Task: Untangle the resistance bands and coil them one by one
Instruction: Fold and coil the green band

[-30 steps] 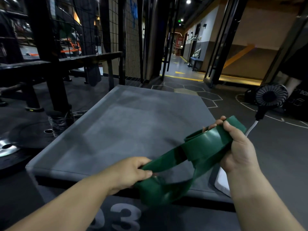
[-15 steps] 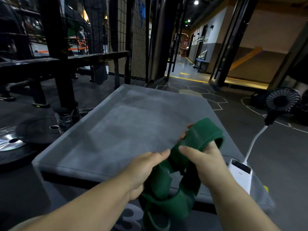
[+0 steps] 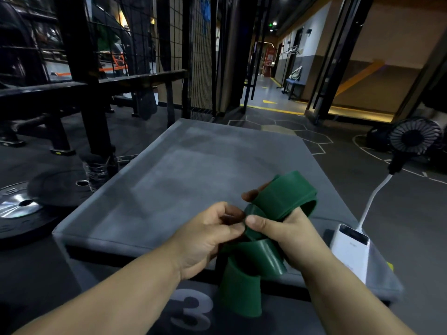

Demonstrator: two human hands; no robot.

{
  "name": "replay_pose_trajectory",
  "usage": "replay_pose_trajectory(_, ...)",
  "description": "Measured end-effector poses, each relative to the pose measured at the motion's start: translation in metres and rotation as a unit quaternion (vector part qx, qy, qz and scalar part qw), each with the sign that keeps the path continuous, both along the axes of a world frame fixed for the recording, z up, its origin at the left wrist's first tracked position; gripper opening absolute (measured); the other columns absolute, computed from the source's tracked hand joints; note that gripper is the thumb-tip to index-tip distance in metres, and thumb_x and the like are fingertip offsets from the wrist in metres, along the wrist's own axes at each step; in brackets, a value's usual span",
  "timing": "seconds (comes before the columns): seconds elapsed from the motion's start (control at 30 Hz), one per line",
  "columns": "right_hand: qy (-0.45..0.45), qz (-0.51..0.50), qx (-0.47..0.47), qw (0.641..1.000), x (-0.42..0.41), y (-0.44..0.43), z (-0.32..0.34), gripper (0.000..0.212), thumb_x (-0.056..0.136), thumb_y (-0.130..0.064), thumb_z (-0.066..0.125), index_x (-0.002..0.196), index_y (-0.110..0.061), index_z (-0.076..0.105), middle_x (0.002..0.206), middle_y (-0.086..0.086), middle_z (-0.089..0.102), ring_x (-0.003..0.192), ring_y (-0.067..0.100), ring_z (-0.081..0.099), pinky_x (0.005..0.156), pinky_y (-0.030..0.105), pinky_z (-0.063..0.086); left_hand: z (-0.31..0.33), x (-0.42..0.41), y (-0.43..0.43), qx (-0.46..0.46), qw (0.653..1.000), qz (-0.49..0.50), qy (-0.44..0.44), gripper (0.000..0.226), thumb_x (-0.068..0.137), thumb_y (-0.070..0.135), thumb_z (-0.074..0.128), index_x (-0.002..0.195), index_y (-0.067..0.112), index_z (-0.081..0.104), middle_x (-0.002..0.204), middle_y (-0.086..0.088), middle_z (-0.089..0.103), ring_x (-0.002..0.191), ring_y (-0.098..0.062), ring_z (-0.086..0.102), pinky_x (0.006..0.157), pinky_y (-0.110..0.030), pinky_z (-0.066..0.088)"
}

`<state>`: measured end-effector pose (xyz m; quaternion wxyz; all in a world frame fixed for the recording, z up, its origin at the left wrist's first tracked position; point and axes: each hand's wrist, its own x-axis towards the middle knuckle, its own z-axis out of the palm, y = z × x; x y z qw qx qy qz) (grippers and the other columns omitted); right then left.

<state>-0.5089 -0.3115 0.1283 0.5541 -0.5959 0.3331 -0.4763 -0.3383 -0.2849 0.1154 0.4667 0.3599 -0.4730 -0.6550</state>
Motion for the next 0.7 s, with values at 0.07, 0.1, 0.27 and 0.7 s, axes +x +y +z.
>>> replay_pose_trajectory(0.07,-0.011,-0.002,0.009,1.0,-0.002,-0.001,0.0,0.055,0.051,-0.021,0.086,0.101,-0.012,0.065,0.104,0.009,0.072,0.097,0.028,0.069,0.08,0.039,0.056,-0.002,0.002,-0.003,-0.061,0.996,0.007,-0.06,0.02,0.083,0.005,0.071,0.098,0.01,0.059,0.081,0.001,0.067,0.075,-0.009,0.063,0.068,-0.02,0.052)
replay_pose_trajectory(0.1,-0.02,-0.001,0.018,1.0,-0.003,0.0,0.0,0.056,0.05,-0.018,0.083,0.101,-0.007,0.063,0.106,0.011,0.072,0.097,0.029,0.069,0.079,0.039,0.057,-0.003,0.002,-0.004,-0.09,0.992,0.014,-0.093,0.03,0.074,0.012,0.079,0.097,0.012,0.06,0.08,0.004,0.067,0.077,-0.011,0.063,0.071,-0.021,0.052)
replay_pose_trajectory(0.27,-0.06,0.024,0.061,0.996,0.0,0.009,0.003,0.065,0.05,-0.014,0.075,0.106,0.014,0.056,0.096,0.026,0.066,0.086,0.036,0.064,0.071,0.042,0.053,-0.009,0.006,-0.01,-0.21,0.946,0.078,-0.235,0.077,0.035,0.067,0.085,0.093,0.028,0.051,0.089,0.018,0.056,0.085,-0.008,0.052,0.078,-0.019,0.044)
replay_pose_trajectory(0.7,0.013,0.03,0.055,0.998,0.008,0.014,0.009,0.034,0.064,-0.012,0.078,0.086,0.009,0.063,0.081,0.02,0.064,0.074,0.03,0.062,0.064,0.035,0.052,-0.006,0.006,-0.011,-0.153,0.968,-0.078,-0.185,0.071,0.043,0.04,0.094,0.104,0.02,0.062,0.097,0.005,0.072,0.096,-0.015,0.068,0.081,-0.029,0.052)
